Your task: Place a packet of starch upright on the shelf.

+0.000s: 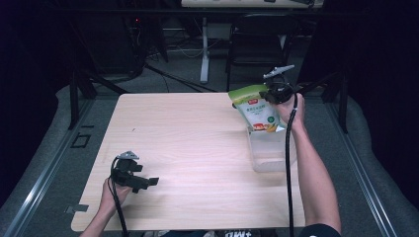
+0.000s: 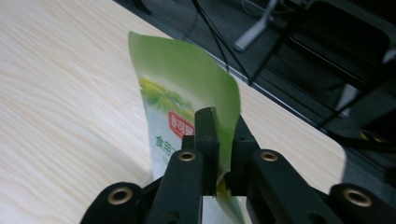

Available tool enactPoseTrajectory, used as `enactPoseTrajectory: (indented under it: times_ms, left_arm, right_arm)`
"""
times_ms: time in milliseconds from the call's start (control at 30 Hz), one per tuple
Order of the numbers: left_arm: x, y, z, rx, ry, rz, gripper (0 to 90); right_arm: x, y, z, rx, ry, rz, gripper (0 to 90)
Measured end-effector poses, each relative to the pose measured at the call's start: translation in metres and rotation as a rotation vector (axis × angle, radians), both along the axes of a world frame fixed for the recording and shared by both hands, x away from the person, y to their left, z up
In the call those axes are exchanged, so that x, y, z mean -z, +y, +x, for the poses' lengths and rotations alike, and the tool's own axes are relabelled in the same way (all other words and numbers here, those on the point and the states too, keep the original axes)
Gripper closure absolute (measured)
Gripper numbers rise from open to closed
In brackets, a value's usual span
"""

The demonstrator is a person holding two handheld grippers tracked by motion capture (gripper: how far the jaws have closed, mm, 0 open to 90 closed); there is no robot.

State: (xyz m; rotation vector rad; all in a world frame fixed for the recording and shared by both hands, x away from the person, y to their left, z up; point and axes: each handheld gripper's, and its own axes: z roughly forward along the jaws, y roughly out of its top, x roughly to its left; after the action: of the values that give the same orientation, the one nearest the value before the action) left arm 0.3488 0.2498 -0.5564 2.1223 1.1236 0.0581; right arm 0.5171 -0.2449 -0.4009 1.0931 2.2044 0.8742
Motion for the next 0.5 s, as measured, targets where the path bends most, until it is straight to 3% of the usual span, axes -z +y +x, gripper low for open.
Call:
enactPoseTrajectory:
  times_ms: [333,500]
  left_arm:
    - [0.001,-0.001,0.001,0.003,0.003,0.004,2.2]
    - [0.001,-0.001,0.001,0.005,0.003,0.004,2.2]
  right_arm:
    - [-0.005,-0.012,-0.016,-0.035,-0.102,0.145,89.1]
    - [0.007,-0.02,-0.013,-0.023,-0.125,0.159,89.1]
